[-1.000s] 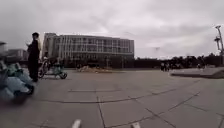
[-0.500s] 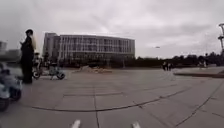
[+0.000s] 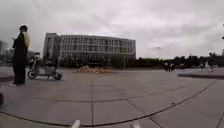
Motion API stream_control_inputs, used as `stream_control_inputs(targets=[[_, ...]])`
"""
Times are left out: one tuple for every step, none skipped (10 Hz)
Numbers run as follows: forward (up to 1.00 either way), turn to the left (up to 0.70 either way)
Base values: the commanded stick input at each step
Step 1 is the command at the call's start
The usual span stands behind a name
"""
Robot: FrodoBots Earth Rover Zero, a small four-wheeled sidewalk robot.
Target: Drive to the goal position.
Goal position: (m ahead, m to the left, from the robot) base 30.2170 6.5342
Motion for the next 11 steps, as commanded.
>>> stream_control_inputs(targets=[[1.00, -0.01], [1.00, -0.12], [1.00, -0.27], [1.00, -0.02], [1.00, 0.00], [1.00, 0.00], [1.00, -0.22], [1.00, -0.29], [1.00, -0.16], [1.00, 0.00], [1.00, -0.09]])
